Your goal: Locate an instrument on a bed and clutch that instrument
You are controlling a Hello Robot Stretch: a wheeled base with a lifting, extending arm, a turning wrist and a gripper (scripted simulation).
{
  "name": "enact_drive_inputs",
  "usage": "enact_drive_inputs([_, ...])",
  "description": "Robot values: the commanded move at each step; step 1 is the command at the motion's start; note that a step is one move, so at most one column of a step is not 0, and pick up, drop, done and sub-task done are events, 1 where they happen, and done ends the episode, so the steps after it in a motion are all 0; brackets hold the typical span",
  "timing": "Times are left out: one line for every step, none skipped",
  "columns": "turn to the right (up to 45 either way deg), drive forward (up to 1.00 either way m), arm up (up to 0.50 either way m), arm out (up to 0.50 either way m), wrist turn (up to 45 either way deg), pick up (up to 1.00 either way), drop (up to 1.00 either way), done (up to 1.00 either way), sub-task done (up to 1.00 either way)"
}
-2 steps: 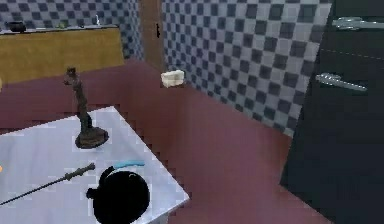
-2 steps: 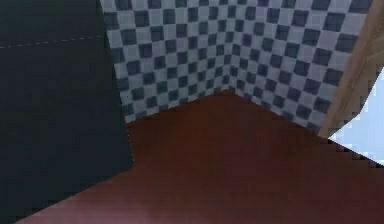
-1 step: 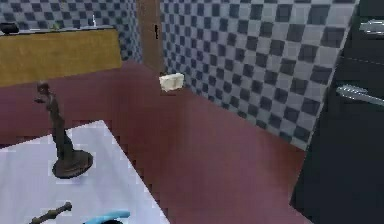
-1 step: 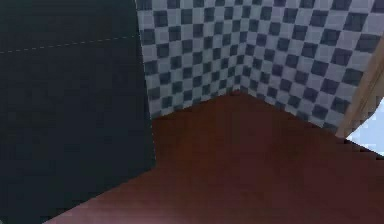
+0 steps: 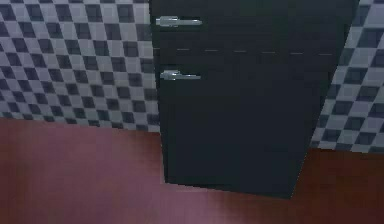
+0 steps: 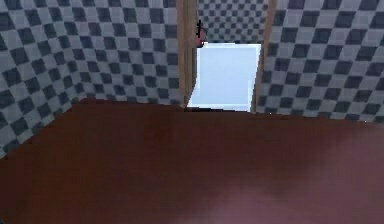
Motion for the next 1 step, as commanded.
enact_drive_inputs([9.0, 0.00, 0.00, 0.00, 0.0, 0.00, 0.00, 0.00, 0.00])
